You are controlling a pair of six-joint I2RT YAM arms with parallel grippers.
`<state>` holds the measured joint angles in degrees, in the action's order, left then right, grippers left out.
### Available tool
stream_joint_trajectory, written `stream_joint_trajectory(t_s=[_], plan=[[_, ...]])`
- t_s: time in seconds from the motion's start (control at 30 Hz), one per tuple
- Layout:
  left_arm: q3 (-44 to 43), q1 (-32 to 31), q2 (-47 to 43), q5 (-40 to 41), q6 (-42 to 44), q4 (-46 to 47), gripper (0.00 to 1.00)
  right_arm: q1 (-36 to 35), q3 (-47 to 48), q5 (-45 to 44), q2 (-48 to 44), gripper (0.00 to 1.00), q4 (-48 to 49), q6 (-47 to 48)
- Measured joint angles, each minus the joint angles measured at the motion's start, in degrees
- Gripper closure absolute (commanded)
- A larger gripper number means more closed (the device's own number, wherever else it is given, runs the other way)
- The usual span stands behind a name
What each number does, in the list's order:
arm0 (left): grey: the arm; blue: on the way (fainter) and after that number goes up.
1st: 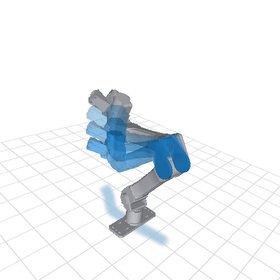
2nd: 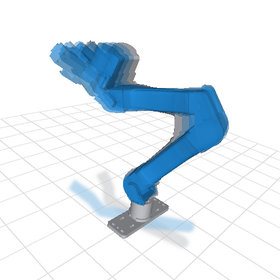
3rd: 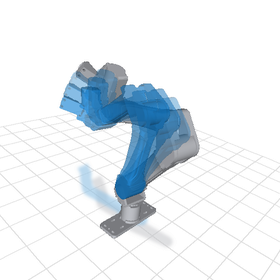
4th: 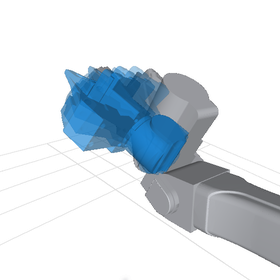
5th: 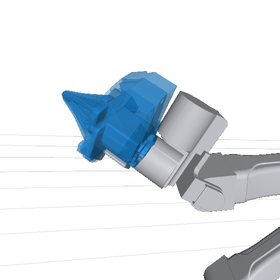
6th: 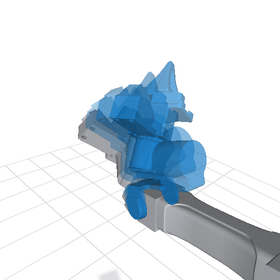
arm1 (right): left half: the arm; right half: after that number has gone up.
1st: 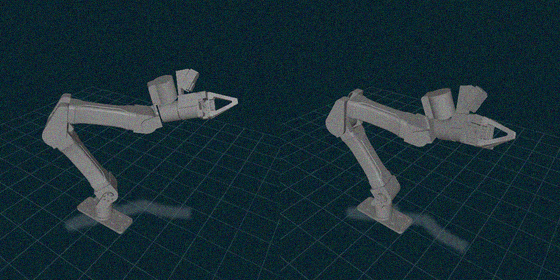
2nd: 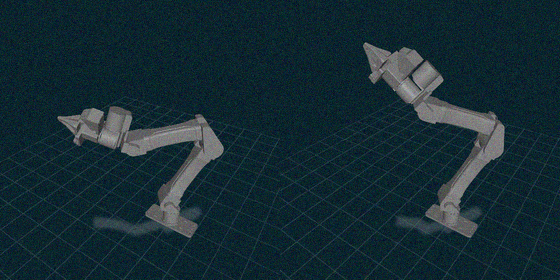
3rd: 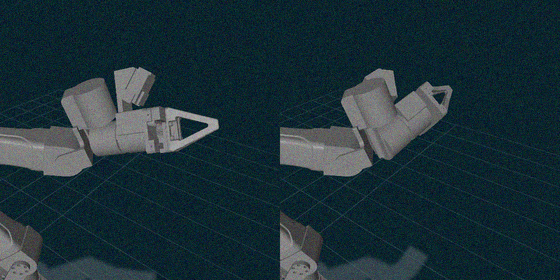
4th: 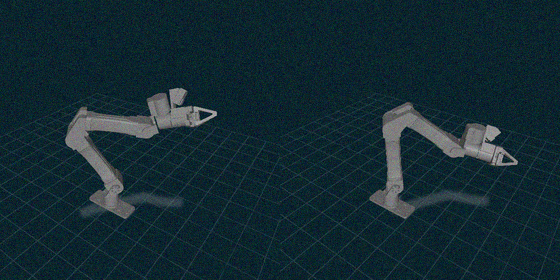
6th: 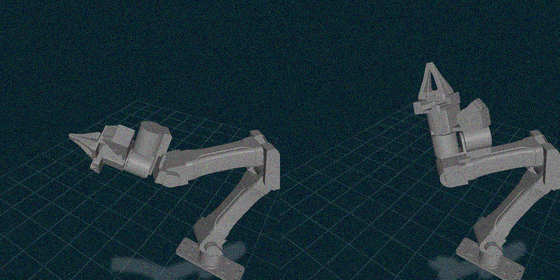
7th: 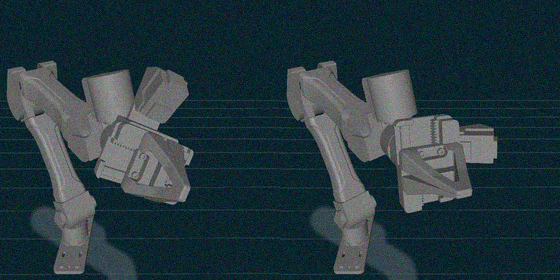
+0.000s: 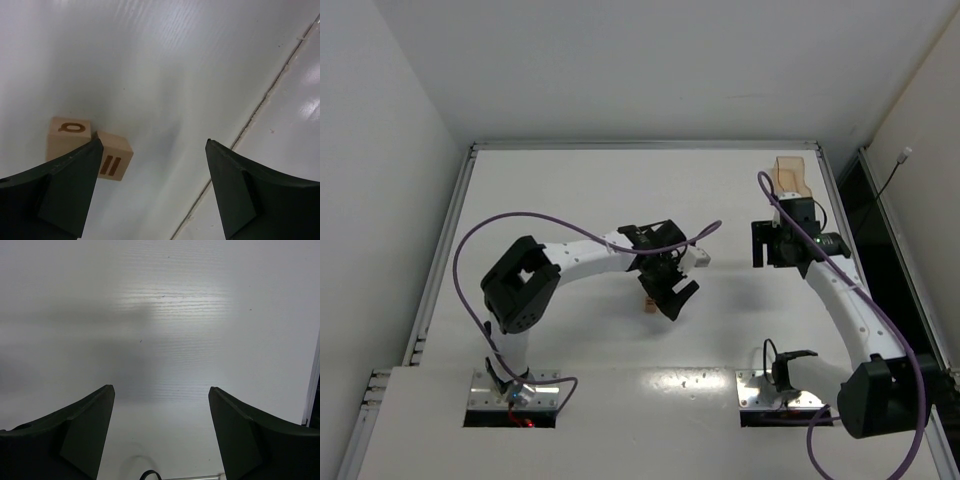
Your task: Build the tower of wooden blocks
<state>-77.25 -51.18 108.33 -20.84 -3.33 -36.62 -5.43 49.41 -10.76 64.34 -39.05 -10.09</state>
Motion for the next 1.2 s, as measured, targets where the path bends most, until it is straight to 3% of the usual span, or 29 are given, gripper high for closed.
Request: stream_joint_trajectory(t_s=[0.33,0.57,0.9,1.2], plan=[[-0.11,-0.52,1.9,-0.74,0.28,-0.31,0.19,1.11,-0.33,0.52,0.0,0.27,0.02,0.0],[7.39,0.2,-1.62,1.2,0.26,-0.37,0.19,1.55,-0.37,0.59,0.0,0.27,0.02,0.0],[10.91,0.55,-9.49,8.33,-0.96,0.44,0.46,1.55,-0.98,1.03,0.0,0.27,0.46,0.0],[12.11,0.55,-9.49,11.39,-1.01,1.27,0.48,1.55,-0.98,1.99,0.0,0.27,0.46,0.0]])
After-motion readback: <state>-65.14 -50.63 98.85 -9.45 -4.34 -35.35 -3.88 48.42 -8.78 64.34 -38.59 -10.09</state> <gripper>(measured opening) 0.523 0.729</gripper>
